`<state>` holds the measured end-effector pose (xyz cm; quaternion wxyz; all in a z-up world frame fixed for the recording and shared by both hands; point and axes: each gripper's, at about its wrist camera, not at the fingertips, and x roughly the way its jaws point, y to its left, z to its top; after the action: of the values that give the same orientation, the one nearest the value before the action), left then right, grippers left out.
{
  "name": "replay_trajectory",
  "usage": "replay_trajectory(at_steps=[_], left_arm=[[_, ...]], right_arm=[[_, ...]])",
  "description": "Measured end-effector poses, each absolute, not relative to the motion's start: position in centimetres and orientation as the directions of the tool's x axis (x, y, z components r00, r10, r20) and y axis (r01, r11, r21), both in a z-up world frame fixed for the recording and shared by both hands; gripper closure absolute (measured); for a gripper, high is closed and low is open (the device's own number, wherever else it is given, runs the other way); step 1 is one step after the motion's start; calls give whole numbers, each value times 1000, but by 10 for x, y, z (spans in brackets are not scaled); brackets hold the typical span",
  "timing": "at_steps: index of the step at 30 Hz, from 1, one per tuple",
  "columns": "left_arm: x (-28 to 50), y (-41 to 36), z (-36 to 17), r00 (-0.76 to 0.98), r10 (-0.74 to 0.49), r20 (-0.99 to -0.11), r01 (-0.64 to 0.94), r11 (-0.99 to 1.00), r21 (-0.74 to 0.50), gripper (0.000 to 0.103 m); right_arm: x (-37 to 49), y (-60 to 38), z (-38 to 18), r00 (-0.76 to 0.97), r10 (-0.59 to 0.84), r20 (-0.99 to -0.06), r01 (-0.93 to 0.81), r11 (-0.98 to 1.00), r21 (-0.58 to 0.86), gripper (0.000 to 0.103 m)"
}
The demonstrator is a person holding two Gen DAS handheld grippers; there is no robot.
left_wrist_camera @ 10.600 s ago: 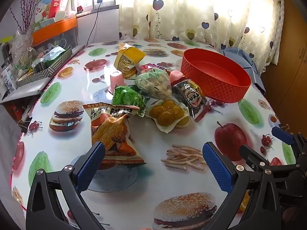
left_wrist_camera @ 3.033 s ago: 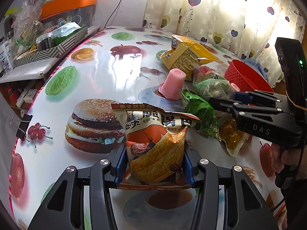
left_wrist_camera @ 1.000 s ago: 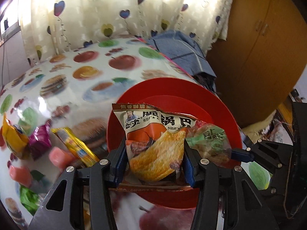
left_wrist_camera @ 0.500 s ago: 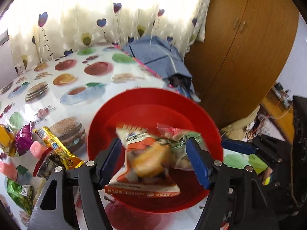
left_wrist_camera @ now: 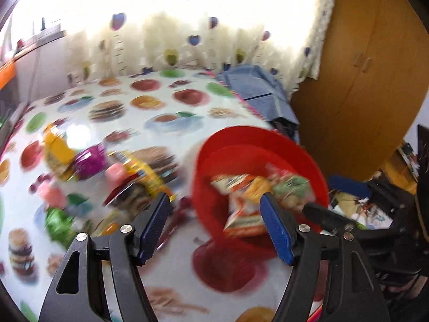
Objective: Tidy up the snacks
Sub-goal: 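Carry both bags over the red basket and open both tools to drop them, then withdraw both tools from the basket back toward the snack pile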
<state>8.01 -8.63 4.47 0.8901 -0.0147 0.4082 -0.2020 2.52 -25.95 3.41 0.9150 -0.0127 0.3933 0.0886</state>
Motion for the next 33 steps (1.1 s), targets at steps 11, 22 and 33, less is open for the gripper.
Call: replay_trajectory(at_steps=[11, 22, 33], left_arm=[[45, -24, 36, 637, -291, -714, 191, 957, -219, 33], [33, 5, 27, 628, -277, -727, 143, 960, -242, 33], [25, 25, 13, 632, -256, -731, 128, 965, -228, 33]], right_arm=[[18, -213, 42, 677, 238, -696, -282, 958, 54, 39], [9, -175, 39, 654, 294, -697, -368, 929, 47, 39], [12, -150, 26, 608, 331, -721, -430, 901, 52, 40]])
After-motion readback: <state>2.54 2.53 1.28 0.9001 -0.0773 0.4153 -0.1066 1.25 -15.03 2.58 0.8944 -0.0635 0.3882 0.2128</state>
